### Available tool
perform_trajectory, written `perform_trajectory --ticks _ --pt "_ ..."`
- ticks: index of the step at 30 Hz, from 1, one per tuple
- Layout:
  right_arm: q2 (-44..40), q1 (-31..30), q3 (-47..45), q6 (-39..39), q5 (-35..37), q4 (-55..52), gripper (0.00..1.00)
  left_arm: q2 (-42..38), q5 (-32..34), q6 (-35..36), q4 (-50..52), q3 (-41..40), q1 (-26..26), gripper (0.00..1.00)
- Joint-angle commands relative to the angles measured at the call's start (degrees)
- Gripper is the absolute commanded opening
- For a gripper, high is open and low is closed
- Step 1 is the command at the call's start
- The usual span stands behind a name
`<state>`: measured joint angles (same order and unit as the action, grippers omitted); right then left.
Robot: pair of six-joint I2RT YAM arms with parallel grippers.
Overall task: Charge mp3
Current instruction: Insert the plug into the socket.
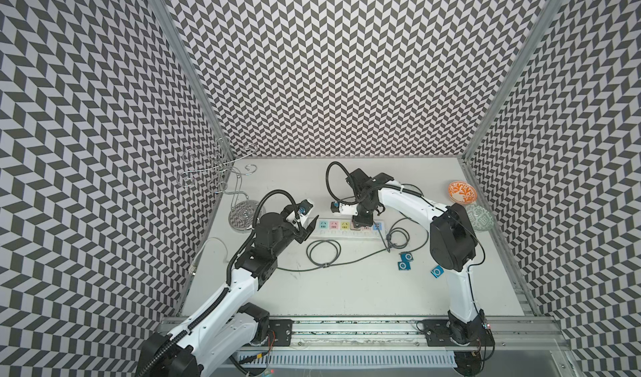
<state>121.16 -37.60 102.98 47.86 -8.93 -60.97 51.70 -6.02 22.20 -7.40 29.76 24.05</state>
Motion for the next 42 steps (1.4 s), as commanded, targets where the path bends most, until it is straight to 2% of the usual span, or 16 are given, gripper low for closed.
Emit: perform_trajectory --ticks 1,11,15,18,24,25,30,36,38,42 --pt "6.95 -1.32 -2.35 -2.07 2.53 1.18 0.0 -1.07 1.45 0.94 -1.19 -0.85 0.73 0.67" --pt "7.55 -2.08 -4.63 -2.13 6.35 3.62 0.01 -1.03 1.72 1.71 -1.79 -1.38 1.8 0.67" --pt "5.56 -1.86 -2.76 -4.94 6.8 5.09 0.15 -0.89 1.64 1.38 -2.48 -1.25 2.14 0.67" --pt "4.25 -1.69 0.53 -6.27 6.93 4.94 0.31 -0.78 0.97 1.02 -2.55 -0.93 2.49 0.67" --pt "-0.04 -0.3 4.35 -7.63 4.9 7.67 0.5 -1.01 -1.33 0.8 -3.44 -0.29 2.58 0.67" --pt "-0.54 0.09 5.18 -7.82 4.44 7.81 0.5 -0.99 -1.74 0.91 -3.63 -0.16 2.58 0.67" --pt "-4.53 3.21 4.08 -8.5 0.14 11.81 0.66 -0.16 -4.62 1.11 -4.24 0.03 2.58 0.67" --pt "-9.89 6.12 -2.3 -9.5 -3.46 17.53 0.74 2.97 -6.9 0.18 -3.68 1.46 2.79 0.67" --pt "-12.76 7.57 -4.99 -12.67 -4.5 21.55 0.74 4.02 -7.22 -1.69 -3.67 1.76 2.91 0.67" --pt "-20.85 13.32 -10.31 -21.71 -13.13 30.85 0.74 6.56 -7.8 -2.95 -4.15 1.14 5.18 0.66"
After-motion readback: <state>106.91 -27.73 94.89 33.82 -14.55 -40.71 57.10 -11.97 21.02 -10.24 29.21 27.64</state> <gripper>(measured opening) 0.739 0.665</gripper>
